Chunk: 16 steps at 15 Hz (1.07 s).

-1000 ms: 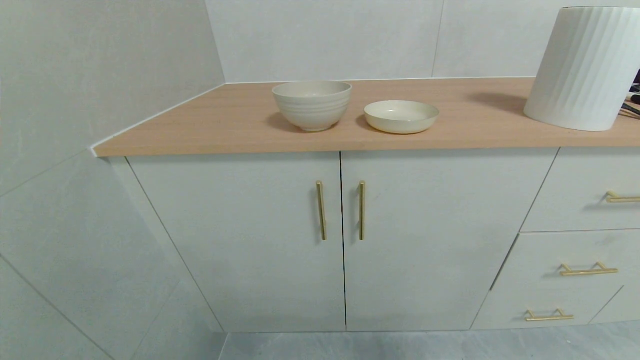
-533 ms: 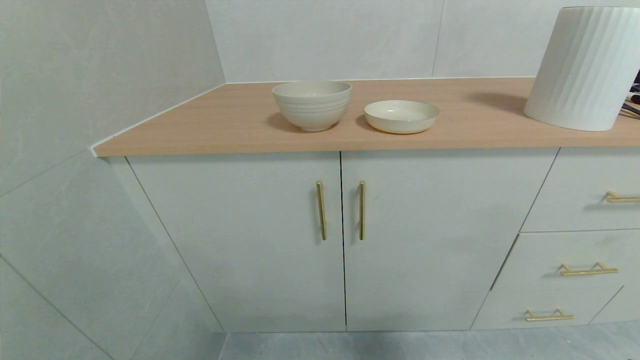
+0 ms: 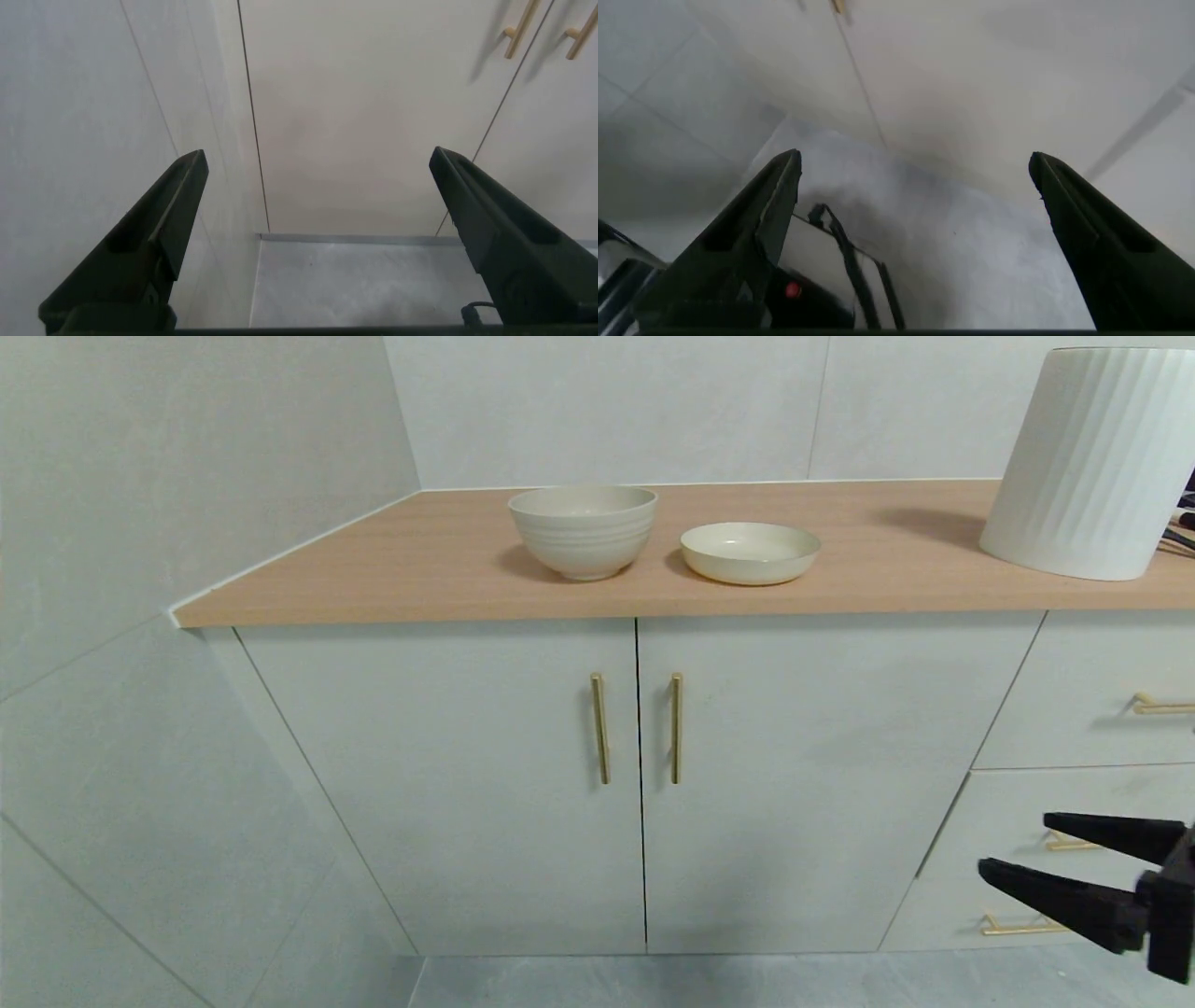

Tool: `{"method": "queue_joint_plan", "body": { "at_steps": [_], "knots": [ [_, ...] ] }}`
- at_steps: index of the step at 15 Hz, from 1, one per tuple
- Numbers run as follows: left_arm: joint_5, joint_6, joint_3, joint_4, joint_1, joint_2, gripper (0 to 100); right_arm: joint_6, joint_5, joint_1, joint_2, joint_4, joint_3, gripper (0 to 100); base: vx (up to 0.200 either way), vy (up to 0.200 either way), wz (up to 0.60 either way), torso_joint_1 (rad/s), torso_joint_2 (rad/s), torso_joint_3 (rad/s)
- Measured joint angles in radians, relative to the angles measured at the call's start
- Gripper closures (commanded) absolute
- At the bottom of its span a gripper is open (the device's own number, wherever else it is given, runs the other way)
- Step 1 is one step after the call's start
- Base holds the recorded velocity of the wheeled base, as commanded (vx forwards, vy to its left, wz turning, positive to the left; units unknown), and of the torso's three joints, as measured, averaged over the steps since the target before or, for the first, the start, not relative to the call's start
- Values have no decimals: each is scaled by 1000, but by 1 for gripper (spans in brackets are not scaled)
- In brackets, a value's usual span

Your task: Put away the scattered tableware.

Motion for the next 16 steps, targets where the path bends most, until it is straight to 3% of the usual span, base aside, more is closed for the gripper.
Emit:
{"method": "queue_joint_plan", "body": {
  "at_steps": [5, 16],
  "knots": [
    [0, 0, 0, 0, 0, 0, 0, 12, -6, 140, 296, -221, -89, 0, 0, 0, 0, 0, 0, 0],
    [0, 0, 0, 0, 0, 0, 0, 53, -2, 249, 604, -236, -357, 0, 0, 0, 0, 0, 0, 0]
  ]
}}
